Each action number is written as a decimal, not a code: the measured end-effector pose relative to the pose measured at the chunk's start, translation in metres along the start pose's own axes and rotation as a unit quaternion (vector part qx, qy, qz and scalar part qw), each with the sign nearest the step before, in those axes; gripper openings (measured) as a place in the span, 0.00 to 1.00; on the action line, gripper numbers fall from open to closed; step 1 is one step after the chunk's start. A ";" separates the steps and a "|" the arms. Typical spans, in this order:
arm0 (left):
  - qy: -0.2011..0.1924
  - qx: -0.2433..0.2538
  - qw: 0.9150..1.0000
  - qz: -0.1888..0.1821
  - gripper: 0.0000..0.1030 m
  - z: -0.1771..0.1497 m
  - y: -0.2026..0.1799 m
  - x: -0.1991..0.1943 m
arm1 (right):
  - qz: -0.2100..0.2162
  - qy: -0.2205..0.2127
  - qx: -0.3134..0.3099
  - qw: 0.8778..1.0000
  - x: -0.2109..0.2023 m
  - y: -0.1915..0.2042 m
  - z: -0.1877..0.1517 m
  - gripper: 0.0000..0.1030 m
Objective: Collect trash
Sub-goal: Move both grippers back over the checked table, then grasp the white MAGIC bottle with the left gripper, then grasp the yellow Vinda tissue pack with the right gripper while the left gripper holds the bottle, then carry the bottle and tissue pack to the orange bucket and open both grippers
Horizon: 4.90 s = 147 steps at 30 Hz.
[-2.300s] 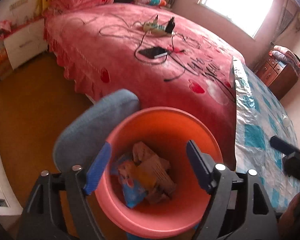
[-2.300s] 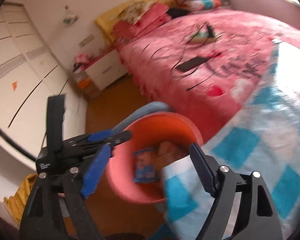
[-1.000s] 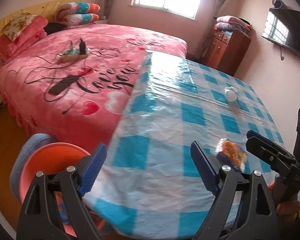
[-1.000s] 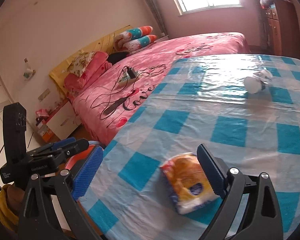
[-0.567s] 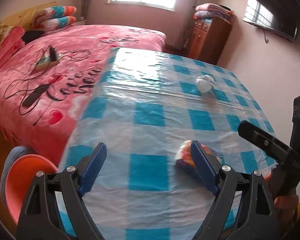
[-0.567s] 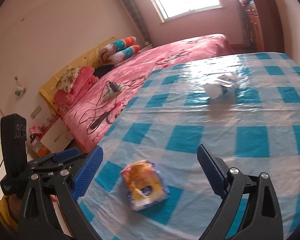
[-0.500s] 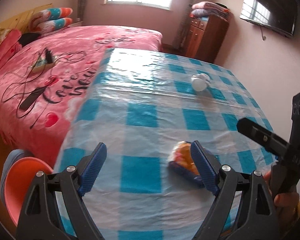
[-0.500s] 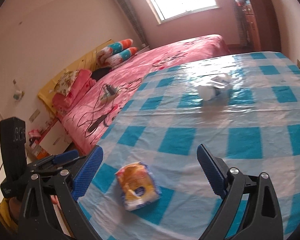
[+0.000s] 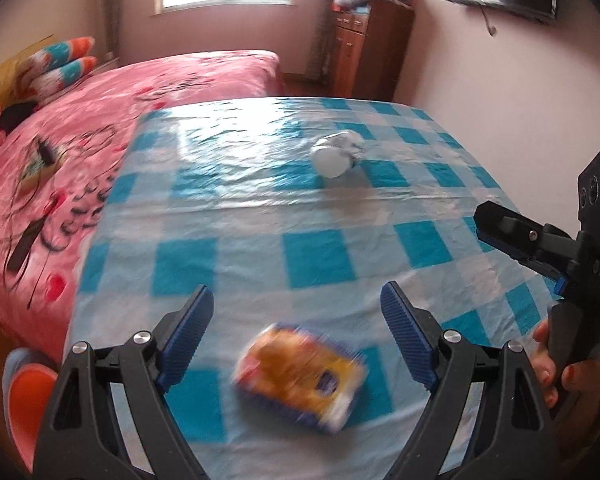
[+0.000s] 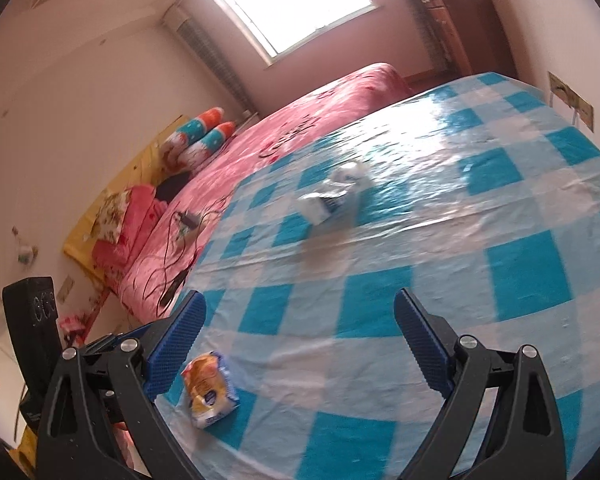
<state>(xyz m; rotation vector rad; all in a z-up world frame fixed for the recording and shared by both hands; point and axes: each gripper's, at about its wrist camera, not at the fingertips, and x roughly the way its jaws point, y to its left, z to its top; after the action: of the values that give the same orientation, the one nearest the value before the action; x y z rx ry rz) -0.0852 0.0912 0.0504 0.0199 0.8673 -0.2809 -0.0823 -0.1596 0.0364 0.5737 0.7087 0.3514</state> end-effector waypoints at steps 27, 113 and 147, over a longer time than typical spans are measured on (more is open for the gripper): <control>0.107 0.119 0.987 -0.002 0.84 0.152 -0.054 0.203 | 0.031 0.001 0.064 0.997 -0.023 -0.072 0.016 0.91; 0.003 -0.086 0.993 0.078 0.62 -0.034 0.162 -0.004 | -0.046 0.166 -0.342 0.924 0.127 0.137 -0.097 0.54; -0.032 -0.113 0.991 0.066 0.62 -0.068 0.186 -0.051 | -0.070 0.141 -0.300 0.941 0.107 0.137 -0.094 0.26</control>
<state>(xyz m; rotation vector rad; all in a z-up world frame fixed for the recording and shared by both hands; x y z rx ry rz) -0.1201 0.2911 0.0266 -0.1412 0.8256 -0.0586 -0.0861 0.0355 0.0066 -0.1109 0.8625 0.4953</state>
